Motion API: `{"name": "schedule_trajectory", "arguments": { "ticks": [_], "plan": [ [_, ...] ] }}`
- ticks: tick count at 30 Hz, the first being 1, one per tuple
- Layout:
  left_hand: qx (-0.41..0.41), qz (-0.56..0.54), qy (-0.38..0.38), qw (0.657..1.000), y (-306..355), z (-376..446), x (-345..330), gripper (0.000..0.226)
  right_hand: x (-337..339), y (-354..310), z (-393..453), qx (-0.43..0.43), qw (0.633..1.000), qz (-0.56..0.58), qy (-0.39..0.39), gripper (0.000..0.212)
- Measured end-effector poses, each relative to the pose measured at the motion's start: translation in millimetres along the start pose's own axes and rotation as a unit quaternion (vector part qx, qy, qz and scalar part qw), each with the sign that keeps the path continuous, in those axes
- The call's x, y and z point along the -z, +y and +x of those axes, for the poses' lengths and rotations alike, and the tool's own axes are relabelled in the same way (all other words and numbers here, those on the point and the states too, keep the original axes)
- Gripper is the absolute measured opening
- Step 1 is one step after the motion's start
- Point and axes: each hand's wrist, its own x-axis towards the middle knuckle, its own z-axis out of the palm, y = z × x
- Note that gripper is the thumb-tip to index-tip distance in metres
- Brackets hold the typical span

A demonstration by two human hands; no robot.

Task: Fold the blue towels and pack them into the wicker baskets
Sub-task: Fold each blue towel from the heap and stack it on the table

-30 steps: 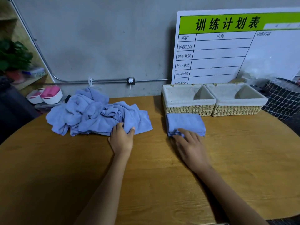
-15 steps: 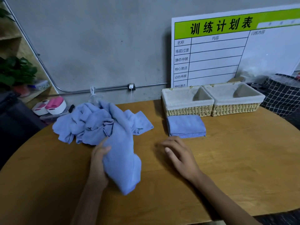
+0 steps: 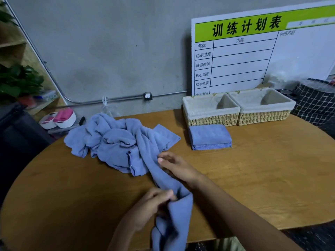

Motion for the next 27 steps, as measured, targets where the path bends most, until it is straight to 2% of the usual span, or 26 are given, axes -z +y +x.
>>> {"name": "schedule_trajectory", "arguments": {
  "ticks": [2,5,7,13,17,22,27],
  "plan": [
    [-0.045,-0.032,0.039,0.998,4,9,3,0.044,0,0,2,-0.031,0.999,-0.005,-0.007,0.031],
    [-0.100,-0.046,0.193,0.975,0,19,13,0.038,7,4,2,-0.048,0.999,-0.012,-0.020,0.032],
    [-0.112,-0.014,0.235,0.965,-4,24,16,0.032,11,6,-2,-0.054,0.998,-0.008,-0.029,0.028],
    [-0.106,0.076,0.224,0.966,-12,31,16,0.018,21,3,-9,-0.023,1.000,-0.008,-0.017,0.021],
    [-0.109,0.068,0.248,0.960,-9,36,14,0.018,33,-5,-14,0.011,0.998,-0.035,-0.058,0.019],
    [-0.080,0.042,0.255,0.963,0,50,12,0.023,52,-14,-22,0.038,0.985,-0.128,-0.108,0.022],
    [-0.070,0.052,0.250,0.964,3,63,8,0.020,64,-10,-33,0.043,0.980,-0.161,-0.108,0.022]
  ]
}}
